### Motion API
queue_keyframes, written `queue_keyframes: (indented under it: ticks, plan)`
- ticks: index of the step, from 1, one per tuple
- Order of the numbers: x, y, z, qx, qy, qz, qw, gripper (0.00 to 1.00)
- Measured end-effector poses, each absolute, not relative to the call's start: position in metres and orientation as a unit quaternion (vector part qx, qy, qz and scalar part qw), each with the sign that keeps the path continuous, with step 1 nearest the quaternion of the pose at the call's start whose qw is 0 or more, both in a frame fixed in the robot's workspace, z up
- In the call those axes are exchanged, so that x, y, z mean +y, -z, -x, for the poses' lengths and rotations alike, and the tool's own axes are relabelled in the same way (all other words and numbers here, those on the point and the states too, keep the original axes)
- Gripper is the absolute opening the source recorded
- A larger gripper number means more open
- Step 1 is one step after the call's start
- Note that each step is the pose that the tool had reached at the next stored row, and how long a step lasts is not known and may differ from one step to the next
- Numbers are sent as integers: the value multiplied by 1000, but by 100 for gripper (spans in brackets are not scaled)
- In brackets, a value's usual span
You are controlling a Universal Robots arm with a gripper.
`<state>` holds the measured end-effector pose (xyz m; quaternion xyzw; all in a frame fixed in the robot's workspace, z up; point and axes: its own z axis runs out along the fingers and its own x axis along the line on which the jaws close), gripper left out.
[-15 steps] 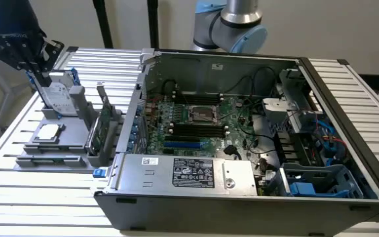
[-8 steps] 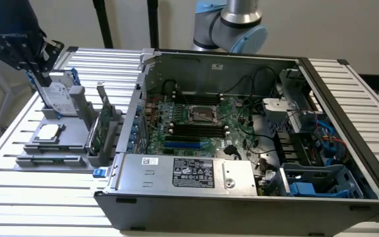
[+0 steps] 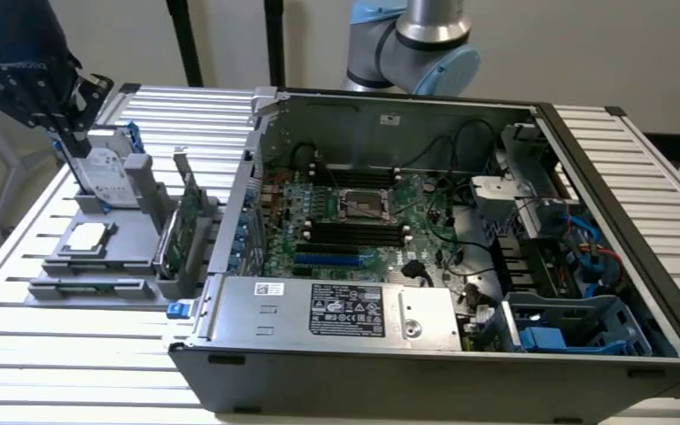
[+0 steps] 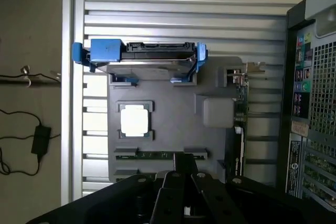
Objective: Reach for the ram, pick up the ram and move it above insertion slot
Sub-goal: 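Reach for the ram, then pick up the ram and move it above insertion slot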
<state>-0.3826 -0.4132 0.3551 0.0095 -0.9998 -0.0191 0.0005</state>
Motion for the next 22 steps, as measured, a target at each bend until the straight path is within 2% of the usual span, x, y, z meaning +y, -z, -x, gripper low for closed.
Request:
queue_keyframes:
  ticks: [12, 22]
  plan:
    - [-466, -350, 384, -1000, 19, -10, 1, 11]
    - [-470, -349, 392, -1000, 19, -10, 1, 11]
